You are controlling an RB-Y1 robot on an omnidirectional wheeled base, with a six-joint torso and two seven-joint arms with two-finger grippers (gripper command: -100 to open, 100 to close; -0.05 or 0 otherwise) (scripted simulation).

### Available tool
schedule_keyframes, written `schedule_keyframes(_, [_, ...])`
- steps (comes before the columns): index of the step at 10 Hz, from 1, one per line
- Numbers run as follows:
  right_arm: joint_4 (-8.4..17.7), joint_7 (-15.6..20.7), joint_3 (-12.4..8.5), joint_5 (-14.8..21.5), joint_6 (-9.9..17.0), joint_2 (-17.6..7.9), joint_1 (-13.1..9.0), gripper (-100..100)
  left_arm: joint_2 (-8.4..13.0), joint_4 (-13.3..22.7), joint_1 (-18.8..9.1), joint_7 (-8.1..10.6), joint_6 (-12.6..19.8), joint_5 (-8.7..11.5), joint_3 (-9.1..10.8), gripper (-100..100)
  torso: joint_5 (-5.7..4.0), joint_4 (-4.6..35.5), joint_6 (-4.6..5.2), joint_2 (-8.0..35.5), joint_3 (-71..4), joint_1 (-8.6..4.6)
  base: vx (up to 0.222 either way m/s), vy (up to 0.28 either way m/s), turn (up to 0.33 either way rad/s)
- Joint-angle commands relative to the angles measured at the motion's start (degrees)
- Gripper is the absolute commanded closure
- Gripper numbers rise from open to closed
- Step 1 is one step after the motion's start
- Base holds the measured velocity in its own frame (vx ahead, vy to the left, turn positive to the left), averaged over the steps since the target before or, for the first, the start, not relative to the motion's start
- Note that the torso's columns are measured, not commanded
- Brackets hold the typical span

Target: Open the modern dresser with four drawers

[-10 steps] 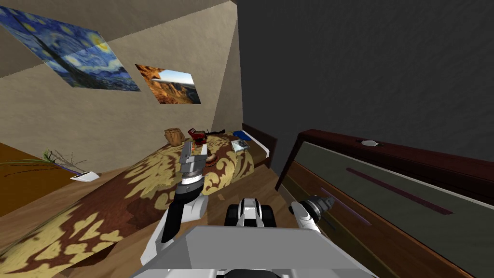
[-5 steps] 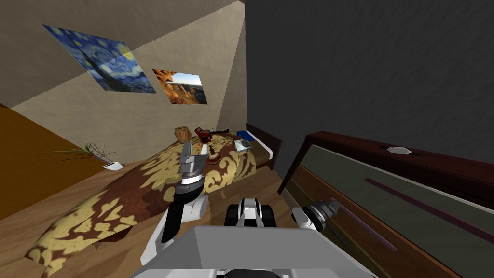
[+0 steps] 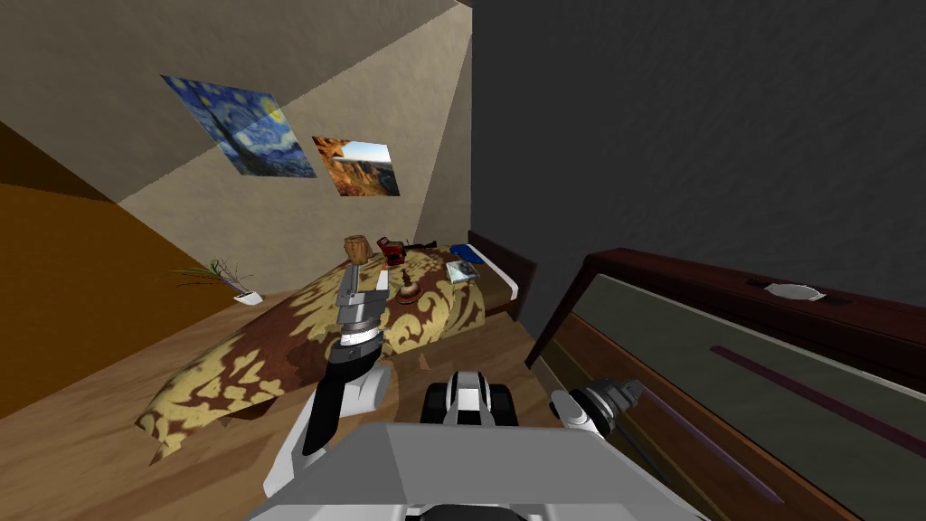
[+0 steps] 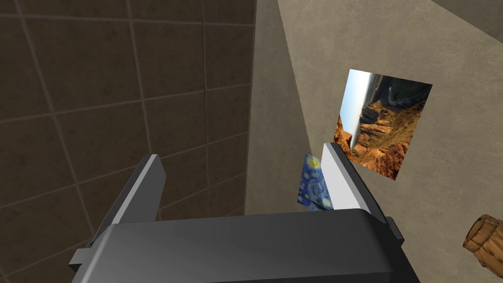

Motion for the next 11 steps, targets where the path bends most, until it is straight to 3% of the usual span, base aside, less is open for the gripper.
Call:
schedule_keyframes(1, [1.13,-0.79,1.72,-3.91,0.51,-0.89,-0.32,-100,0.00,0.00,0.01,0.00,0.00,0.00,0.01,0,0.00,-0.01,0.08,-0.01,-0.01,-0.02,-0.020,0.002,-0.039])
schedule_keyframes(2, [2.99,-1.82,4.46,-5.92,1.35,-2.81,-0.86,-100,0.00,0.00,0.02,0.00,0.00,0.00,0.01,0,0.00,-0.02,0.08,-0.06,-0.03,-0.04,-0.037,0.012,0.220])
schedule_keyframes(4, [2.99,-1.82,4.83,-8.92,1.35,-2.81,-0.86,-100,0.00,0.00,0.01,0.00,0.00,0.00,0.01,0,0.00,0.00,0.07,0.01,0.01,-0.01,-0.026,0.004,0.058])
schedule_keyframes(5, [4.86,-2.85,7.52,-10.89,2.18,-4.74,-1.40,-100,0.00,0.00,0.02,0.00,0.00,0.00,0.01,0,0.00,-0.02,0.07,-0.04,-0.02,-0.03,-0.040,0.013,0.232])
schedule_keyframes(7, [4.86,-2.85,7.94,-13.94,2.18,-4.74,-1.40,-100,0.00,0.00,0.01,0.00,0.00,0.00,0.01,0,0.01,0.00,0.07,0.01,0.01,0.00,-0.025,0.004,0.057])
schedule_keyframes(8, [6.72,-3.89,10.71,-15.77,3.02,-6.66,-1.94,-100,0.00,0.00,0.02,0.00,0.00,0.00,0.01,0,0.00,-0.02,0.07,-0.05,-0.03,-0.04,-0.037,0.011,0.205])
schedule_keyframes(10, [6.72,-3.89,11.05,-18.96,3.02,-6.66,-1.94,-100,0.00,0.00,0.01,0.00,0.00,0.00,0.01,0,0.00,0.00,0.06,0.02,0.01,-0.01,-0.026,0.005,0.069])
schedule_keyframes(11, [8.58,-4.92,13.72,-20.88,3.85,-8.58,-2.48,-100,0.00,0.00,0.02,0.00,0.00,0.00,0.01,0,0.00,-0.02,0.07,-0.04,-0.02,-0.03,-0.033,0.015,0.233])
